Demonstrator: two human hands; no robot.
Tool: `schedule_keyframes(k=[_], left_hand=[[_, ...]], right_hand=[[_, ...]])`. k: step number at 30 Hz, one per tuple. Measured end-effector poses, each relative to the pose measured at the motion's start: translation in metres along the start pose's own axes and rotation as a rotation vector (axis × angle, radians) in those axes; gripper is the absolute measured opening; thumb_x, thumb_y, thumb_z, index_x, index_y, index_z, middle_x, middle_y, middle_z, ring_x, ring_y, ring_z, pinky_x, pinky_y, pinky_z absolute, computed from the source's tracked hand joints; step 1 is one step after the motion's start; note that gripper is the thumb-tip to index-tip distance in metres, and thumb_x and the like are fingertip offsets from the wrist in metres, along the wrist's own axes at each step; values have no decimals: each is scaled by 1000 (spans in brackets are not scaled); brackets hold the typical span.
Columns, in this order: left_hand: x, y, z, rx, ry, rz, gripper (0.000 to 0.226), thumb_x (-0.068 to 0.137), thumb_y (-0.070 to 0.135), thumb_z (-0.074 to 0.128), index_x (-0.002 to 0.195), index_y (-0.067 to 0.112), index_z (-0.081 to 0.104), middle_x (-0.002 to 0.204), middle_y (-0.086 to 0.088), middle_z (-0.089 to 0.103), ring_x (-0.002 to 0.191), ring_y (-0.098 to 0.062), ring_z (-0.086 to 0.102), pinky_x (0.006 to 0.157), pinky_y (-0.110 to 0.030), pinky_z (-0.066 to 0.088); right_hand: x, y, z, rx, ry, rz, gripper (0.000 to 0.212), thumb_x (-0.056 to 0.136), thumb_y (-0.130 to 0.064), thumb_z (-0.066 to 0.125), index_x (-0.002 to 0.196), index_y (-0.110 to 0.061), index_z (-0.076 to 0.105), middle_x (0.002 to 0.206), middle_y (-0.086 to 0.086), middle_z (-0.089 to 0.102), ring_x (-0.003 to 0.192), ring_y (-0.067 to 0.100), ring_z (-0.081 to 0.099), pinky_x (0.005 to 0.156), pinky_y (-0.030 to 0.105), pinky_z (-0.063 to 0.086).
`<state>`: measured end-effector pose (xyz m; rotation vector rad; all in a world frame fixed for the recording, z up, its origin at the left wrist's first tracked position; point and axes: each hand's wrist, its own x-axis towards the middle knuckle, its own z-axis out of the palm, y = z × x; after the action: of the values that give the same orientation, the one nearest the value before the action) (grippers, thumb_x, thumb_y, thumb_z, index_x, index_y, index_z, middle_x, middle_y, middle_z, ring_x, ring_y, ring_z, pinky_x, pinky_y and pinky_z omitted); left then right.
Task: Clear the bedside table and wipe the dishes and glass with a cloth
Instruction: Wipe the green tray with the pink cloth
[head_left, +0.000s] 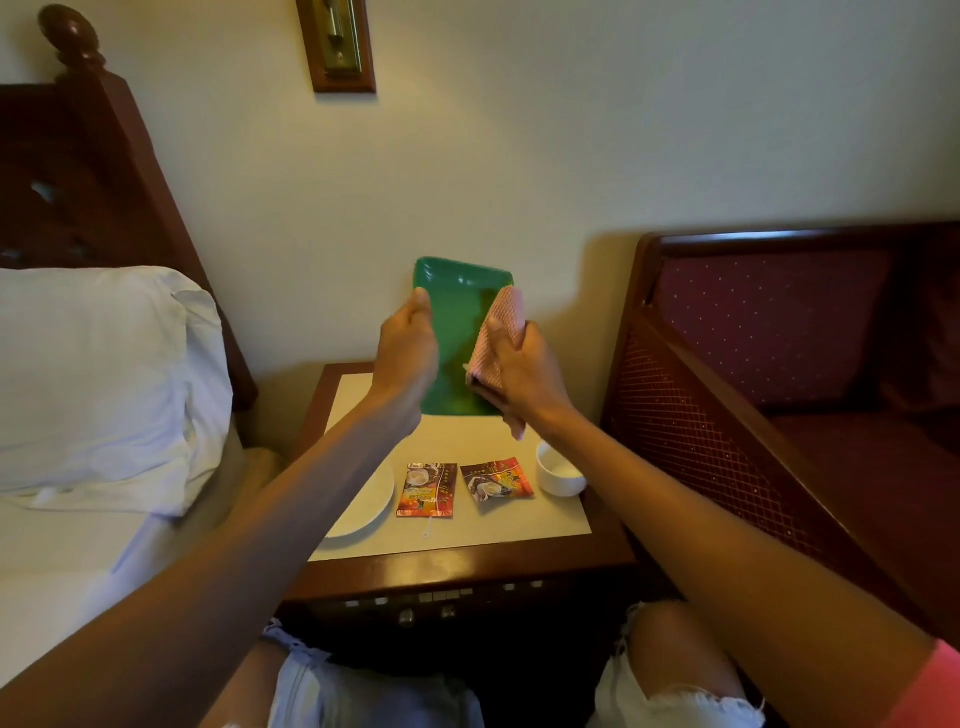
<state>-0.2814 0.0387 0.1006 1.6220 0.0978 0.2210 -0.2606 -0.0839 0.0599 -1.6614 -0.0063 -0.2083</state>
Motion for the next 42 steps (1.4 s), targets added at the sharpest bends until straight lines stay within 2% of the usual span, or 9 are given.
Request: schedule_keyframes(k=[5, 13, 17, 23, 26, 30, 33, 38, 42], left_hand=[[-15, -11, 3, 145, -55, -56, 40, 107, 46, 26, 93, 24, 57, 97, -6, 65, 91, -20, 63, 83, -42, 55], [18, -10, 8, -115, 160, -148, 39, 107, 38, 32, 91, 15, 60, 89, -9, 62, 84, -23, 61, 74, -37, 50], [19, -20, -8, -281, -50, -240, 38, 100, 42, 51, 119, 11, 62, 100, -9, 70, 87, -26, 68, 69, -36, 57], [15, -12, -40, 37, -416, -414, 24, 91, 28, 66, 108, 11, 62, 97, -9, 71, 77, -23, 72, 61, -35, 62], [13, -13, -30, 130, -351, -395, 19, 92, 20, 67, 103, 9, 56, 101, -11, 65, 85, -26, 66, 58, -34, 61], [17, -11, -17, 89, -133, -219, 10, 97, 20, 63, 94, 12, 58, 103, -11, 66, 105, -33, 64, 90, -49, 56], [14, -15, -10, 40, 5, -150, 11, 102, 22, 55, 99, 12, 60, 104, -9, 65, 106, -33, 65, 89, -53, 56], [0, -24, -19, 47, -112, -281, 17, 102, 19, 53, 115, 7, 51, 105, -11, 62, 89, -25, 64, 56, -35, 56], [-4, -23, -17, 13, -99, -283, 16, 101, 19, 56, 111, 8, 51, 99, -8, 62, 83, -21, 62, 55, -33, 54]], right_hand=[[21, 1, -12, -86, 48, 36, 63, 79, -72, 44, 109, -17, 54, 106, 10, 64, 100, 28, 64, 84, 53, 56], [-2, 15, -10, -145, -96, 44, 38, 101, -41, 45, 103, -4, 55, 85, 20, 67, 53, 26, 63, 44, 31, 51], [1, 14, -39, -324, -183, -111, 26, 101, -33, 49, 101, -9, 57, 82, 8, 65, 61, 18, 61, 54, 31, 49], [6, -1, -76, -480, -425, -164, 27, 95, -33, 60, 102, -7, 67, 82, 1, 67, 62, 1, 60, 56, 15, 48], [6, 0, -66, -369, -377, -65, 35, 92, -35, 64, 100, -1, 63, 80, 8, 66, 64, 15, 64, 54, 27, 54], [-2, 7, -43, -214, -24, 47, 37, 92, -48, 60, 97, -11, 58, 88, 8, 67, 69, 28, 68, 56, 43, 59], [-9, 16, -26, -71, 44, 189, 49, 98, -46, 50, 111, 1, 54, 82, 12, 64, 46, 23, 61, 32, 25, 43], [-2, 28, -35, -95, -45, 291, 55, 95, -48, 54, 117, 3, 55, 94, 17, 66, 71, 28, 66, 56, 36, 55], [2, 24, -35, -40, 11, 264, 57, 93, -51, 56, 117, 1, 59, 107, 17, 67, 88, 31, 67, 71, 41, 57]])
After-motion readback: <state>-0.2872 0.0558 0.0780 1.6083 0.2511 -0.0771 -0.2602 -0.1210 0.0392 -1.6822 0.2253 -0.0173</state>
